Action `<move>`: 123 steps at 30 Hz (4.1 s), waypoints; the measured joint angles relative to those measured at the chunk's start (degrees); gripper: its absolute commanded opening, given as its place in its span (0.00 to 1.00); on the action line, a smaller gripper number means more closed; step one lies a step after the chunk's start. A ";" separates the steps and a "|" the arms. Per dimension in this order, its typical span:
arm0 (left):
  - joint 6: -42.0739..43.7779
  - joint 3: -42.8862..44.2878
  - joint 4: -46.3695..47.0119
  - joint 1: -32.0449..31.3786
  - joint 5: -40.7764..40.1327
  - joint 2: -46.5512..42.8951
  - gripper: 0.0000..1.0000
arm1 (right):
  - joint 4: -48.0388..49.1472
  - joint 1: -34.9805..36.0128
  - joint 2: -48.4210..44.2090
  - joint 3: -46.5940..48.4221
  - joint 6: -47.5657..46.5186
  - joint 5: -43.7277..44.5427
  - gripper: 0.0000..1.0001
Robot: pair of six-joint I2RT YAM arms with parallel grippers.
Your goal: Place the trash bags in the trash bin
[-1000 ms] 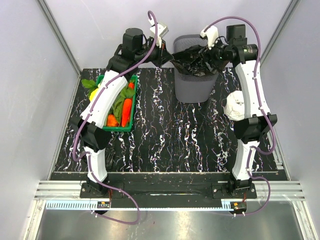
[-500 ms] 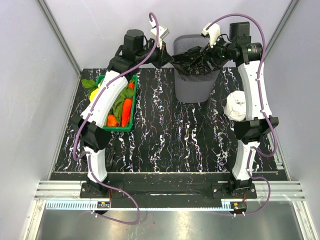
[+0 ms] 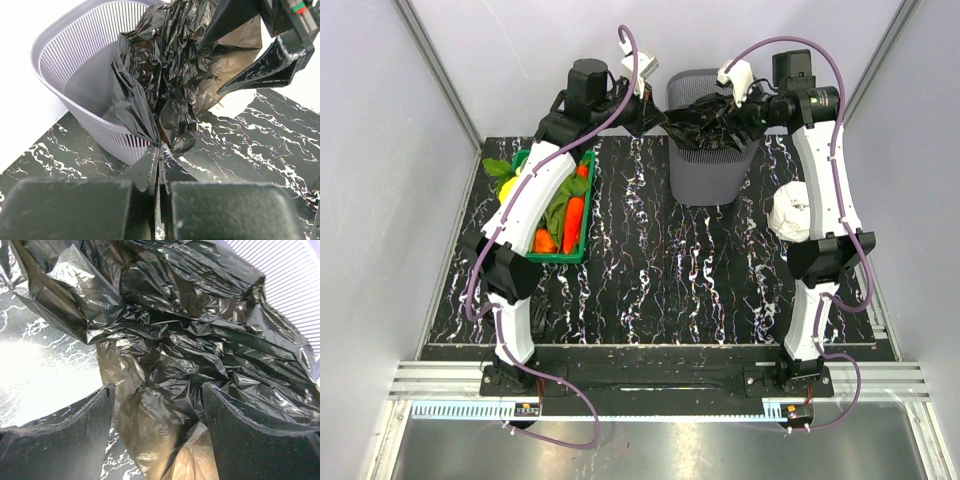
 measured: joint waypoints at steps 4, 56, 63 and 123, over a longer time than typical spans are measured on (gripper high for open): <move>-0.02 0.00 0.00 0.00 0.00 0.00 0.00 | -0.83 0.48 0.00 -1.42 -0.76 -0.37 0.77; 11.58 -16.96 -13.40 1.20 -3.04 -25.49 0.00 | -6.95 23.93 -23.23 -28.70 2.14 -3.08 0.07; 13.53 -26.49 -17.14 1.20 -2.97 -29.51 0.00 | 1.99 30.64 -34.47 -46.40 4.83 0.42 0.12; 24.24 -30.49 -28.24 -2.40 0.70 -43.21 0.00 | 2.89 32.09 -59.63 -60.57 6.93 13.90 0.05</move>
